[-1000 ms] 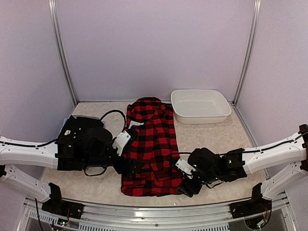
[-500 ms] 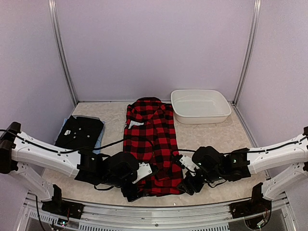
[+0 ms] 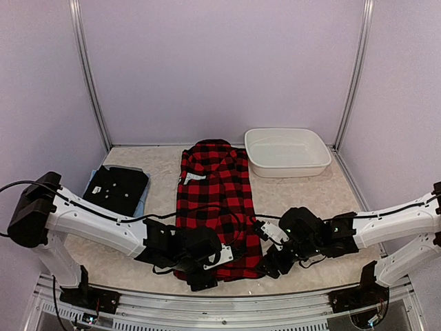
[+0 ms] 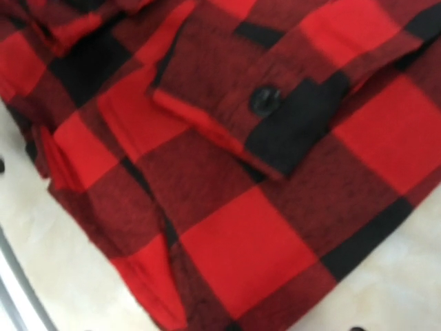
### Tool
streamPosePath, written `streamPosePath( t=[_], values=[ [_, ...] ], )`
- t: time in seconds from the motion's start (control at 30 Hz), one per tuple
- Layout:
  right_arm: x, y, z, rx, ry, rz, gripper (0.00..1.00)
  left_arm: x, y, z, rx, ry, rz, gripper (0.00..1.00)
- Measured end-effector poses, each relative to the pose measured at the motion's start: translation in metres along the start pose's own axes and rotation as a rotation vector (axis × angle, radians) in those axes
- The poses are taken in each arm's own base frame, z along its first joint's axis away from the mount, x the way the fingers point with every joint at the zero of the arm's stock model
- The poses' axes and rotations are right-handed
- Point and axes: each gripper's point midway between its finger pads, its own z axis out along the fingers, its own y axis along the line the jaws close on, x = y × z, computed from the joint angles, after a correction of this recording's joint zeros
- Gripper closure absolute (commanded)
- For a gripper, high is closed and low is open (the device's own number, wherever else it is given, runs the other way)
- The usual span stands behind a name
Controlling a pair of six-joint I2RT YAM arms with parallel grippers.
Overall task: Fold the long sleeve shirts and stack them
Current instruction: Pick up the rectangle-folded shirt from the center of the board.
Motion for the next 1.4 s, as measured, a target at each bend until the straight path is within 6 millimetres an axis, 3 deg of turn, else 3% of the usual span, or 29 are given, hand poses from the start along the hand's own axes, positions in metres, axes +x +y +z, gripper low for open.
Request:
streamPosePath(
  t=[0.4,0.7,0.83,0.97,1.07,1.23,1.4],
  values=[
    [0.020,0.000,0.014,-0.013,0.082,0.032,0.26,0.039,0.005,-0.025,-0.013,0.141,0.100,0.11],
    [0.003,0.006,0.010,-0.023,0.072,0.016,0.27,0.063,0.012,-0.027,-0.004,0.212,0.102,0.08],
    [0.000,0.007,0.006,-0.033,0.061,-0.031,0.32,0.082,0.017,-0.035,-0.007,0.213,0.111,0.13],
    [0.000,0.011,0.005,-0.044,0.059,-0.093,0.30,0.073,0.026,-0.046,-0.027,0.153,0.112,0.16],
    [-0.001,0.013,0.004,-0.043,0.064,-0.138,0.26,0.068,0.029,-0.043,-0.035,0.134,0.116,0.17],
    [-0.012,0.025,0.008,-0.038,0.074,-0.234,0.24,0.075,0.030,-0.034,-0.016,0.157,0.108,0.15],
    [-0.005,0.026,0.021,-0.022,0.136,-0.287,0.24,0.083,0.025,-0.029,0.017,0.165,0.119,0.15]
  ],
)
